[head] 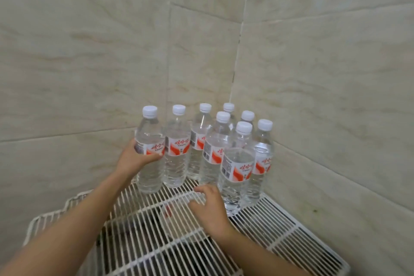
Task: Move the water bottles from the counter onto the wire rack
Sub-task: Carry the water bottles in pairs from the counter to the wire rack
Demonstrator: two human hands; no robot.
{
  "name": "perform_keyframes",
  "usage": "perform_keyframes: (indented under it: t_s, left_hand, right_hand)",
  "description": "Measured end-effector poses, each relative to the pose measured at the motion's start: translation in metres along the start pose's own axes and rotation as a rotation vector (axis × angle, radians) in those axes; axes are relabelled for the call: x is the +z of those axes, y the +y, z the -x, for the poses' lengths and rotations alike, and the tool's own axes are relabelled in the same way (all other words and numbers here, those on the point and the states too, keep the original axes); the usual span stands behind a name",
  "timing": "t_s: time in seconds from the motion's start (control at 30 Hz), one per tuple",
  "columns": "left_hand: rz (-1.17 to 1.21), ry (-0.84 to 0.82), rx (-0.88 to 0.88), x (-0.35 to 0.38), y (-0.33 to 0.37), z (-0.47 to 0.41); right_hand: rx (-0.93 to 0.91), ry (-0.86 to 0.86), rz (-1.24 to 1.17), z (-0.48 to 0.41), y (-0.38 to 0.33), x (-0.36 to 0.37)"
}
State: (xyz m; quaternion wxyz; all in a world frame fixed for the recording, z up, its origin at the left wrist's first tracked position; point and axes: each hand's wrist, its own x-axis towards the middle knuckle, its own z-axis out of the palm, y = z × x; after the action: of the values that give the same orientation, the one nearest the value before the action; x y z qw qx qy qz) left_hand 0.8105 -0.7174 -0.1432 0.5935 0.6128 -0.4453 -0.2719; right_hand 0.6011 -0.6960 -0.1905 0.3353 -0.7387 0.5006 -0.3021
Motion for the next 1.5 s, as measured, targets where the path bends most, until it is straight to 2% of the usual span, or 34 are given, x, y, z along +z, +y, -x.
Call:
perform_keyframes:
  t_s: [0.1,0.2,0.33,0.47,0.7,0.9,0.97,1.07,1.23,1.5]
  left_hand:
    - [-0.071,-0.042,0.016,0.003,0.004,0.003]
    - [-0.158,-0.059,-0.05,0.003,0.006,0.017]
    - [-0.297,0.066,-0.157,-0.02,0.007,0.052]
    - [-0.362,0.189,-0.205,-0.057,0.005,0.109]
    - [-0.437,0.411,-0.3,-0.116,-0.003,0.265]
    - [-0.517,0.634,-0.393,-0.13,-0.017,0.408]
    - [-0.529,0.735,-0.436,-0.139,-0.017,0.456]
    - [-0.548,0.803,-0.487,-0.151,-0.013,0.508]
    - [-0.548,1.053,-0.594,-0.186,0.002,0.626]
    - [-0.554,1.233,-0.644,-0.229,0.034,0.8]
  right_hand:
    - [-0.039,-0.023,-0.019,0.009,0.001,-0.004]
    - [-0.111,-0.003,-0.011,0.016,-0.003,-0.003]
    - [-0.174,0.05,-0.009,0.028,-0.008,0.0]
    - [-0.245,-0.004,0.02,0.046,-0.015,0.01]
    - [-0.469,-0.309,0.081,0.123,-0.042,0.042]
    - [-0.788,-0.399,0.009,0.218,-0.059,0.066]
    - [-0.842,-0.494,0.044,0.252,-0.062,0.078]
    - [-0.866,-0.57,0.124,0.282,-0.065,0.097]
    - [-0.897,-0.736,0.216,0.348,-0.082,0.129]
    - [-1.014,-0.822,0.238,0.487,-0.146,0.188]
